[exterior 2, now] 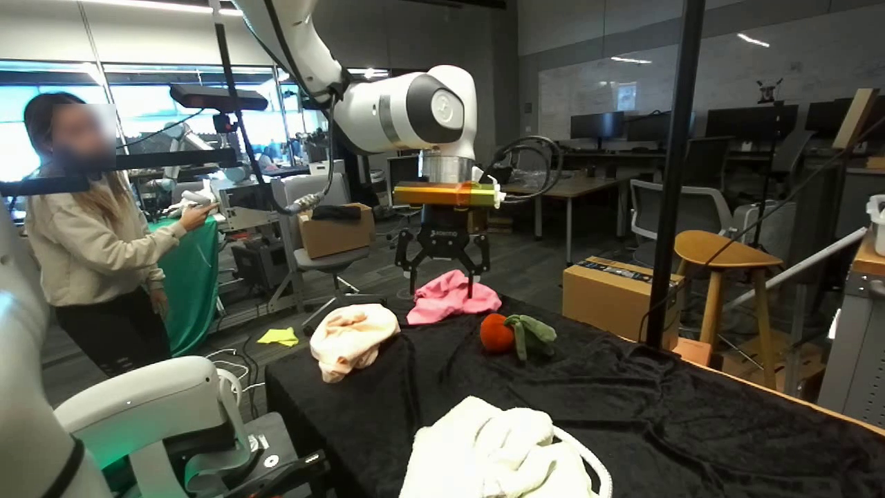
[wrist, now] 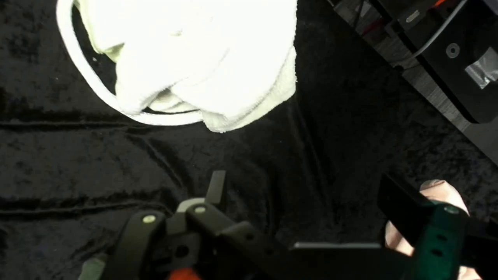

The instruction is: Pile the white rope, towels, t-shirts and radish together on the right side of the table

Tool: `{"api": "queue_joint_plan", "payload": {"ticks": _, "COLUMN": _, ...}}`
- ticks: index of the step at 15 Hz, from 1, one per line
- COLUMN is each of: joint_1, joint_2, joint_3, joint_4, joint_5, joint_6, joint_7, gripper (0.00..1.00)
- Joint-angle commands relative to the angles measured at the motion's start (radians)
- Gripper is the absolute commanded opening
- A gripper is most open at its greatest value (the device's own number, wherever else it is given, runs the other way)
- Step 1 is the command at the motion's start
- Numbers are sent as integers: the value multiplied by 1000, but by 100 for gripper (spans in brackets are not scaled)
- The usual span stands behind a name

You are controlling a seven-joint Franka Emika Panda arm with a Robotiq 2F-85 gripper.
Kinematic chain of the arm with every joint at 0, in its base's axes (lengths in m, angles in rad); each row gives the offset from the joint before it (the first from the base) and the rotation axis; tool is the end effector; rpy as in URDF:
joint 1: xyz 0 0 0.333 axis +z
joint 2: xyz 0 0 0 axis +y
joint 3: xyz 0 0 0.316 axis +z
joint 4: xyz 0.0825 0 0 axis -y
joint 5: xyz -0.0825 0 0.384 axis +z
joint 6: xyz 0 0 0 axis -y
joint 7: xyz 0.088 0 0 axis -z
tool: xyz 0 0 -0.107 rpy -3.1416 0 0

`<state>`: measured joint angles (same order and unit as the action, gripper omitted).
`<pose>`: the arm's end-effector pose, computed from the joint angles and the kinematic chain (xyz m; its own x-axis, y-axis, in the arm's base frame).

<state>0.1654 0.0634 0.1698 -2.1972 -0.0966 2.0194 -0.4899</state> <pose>0.4846 0.1626 0.3381 0.6142 0.7515 -0.2410 0.7641 -0.6426 -0.0562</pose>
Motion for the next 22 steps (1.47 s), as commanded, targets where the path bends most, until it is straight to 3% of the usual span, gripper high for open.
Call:
{"api": "queue_joint_plan", "payload": {"ticks": 1, "joint_1": 39, "joint_2": 73, "joint_3": 40, "joint_4": 58, "joint_5": -10, "joint_6": 28, "joint_7": 87, "gripper": 100}}
{"api": "queue_joint_plan", "payload": {"ticks": 10, "joint_1": 154, "joint_2": 269, "joint_3": 122, "joint_4": 304, "joint_5": -44, "joint_6": -44, "joint_7": 223, "gripper": 100}}
{"api": "queue_joint_plan", "payload": {"ticks": 22, "joint_1": 244, "joint_2": 456, "joint_3": 109, "joint_4": 599, "joint_5": -111, "joint_6": -88, "joint_7": 294, "gripper": 100}}
